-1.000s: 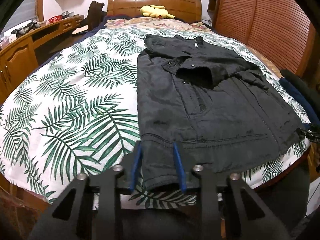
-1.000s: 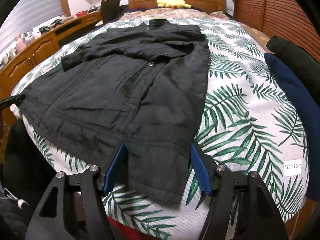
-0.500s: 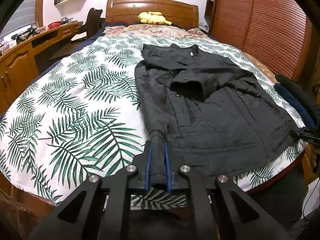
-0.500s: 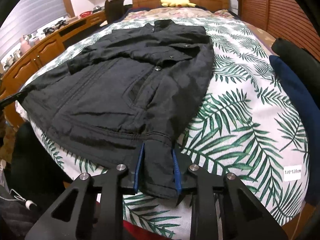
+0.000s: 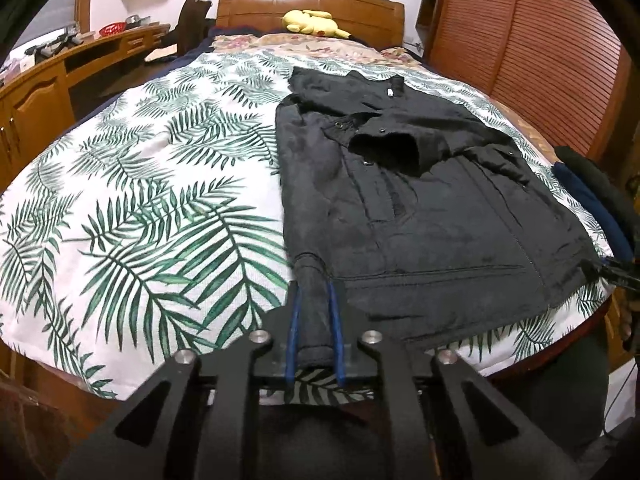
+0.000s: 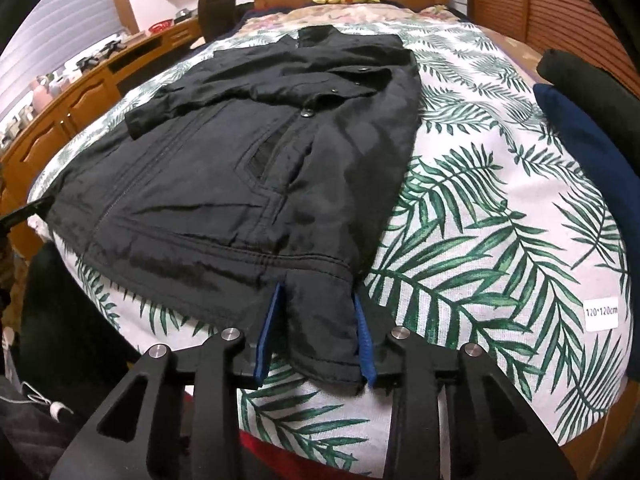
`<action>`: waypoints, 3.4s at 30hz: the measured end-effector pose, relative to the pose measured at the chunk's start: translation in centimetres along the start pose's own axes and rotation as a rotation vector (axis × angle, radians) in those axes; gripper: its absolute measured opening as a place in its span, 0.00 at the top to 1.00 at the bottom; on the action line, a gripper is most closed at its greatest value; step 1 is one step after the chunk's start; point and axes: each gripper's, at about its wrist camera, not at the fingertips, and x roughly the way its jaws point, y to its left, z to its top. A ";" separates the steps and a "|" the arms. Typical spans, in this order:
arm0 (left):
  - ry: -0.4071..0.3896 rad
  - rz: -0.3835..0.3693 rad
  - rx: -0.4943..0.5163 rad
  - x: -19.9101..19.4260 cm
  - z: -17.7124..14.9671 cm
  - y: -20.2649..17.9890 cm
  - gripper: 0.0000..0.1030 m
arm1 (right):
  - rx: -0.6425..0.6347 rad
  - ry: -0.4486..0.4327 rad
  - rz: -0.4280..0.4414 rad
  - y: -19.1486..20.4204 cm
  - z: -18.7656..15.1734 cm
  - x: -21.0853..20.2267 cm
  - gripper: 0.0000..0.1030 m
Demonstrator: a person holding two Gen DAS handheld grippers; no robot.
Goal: Fold large clothes
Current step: 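Grasp the jacket hem with the left tool while the right tool grasps it too, then lift the hem with both tools and fold it toward the collar, then lower the hem onto the jacket and open both tools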
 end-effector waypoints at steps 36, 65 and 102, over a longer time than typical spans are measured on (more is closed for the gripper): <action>-0.438 -0.117 0.116 -25.3 4.8 -6.1 0.98 | -0.021 -0.573 0.113 2.7 2.6 -27.3 0.93; -0.391 -0.021 0.120 -3.3 19.0 -5.9 0.98 | -0.093 -0.448 -0.070 -2.4 15.9 -5.4 0.93; -0.273 -0.066 0.043 5.1 21.9 -3.4 0.94 | -0.154 -0.241 -0.288 -1.5 24.4 10.0 0.92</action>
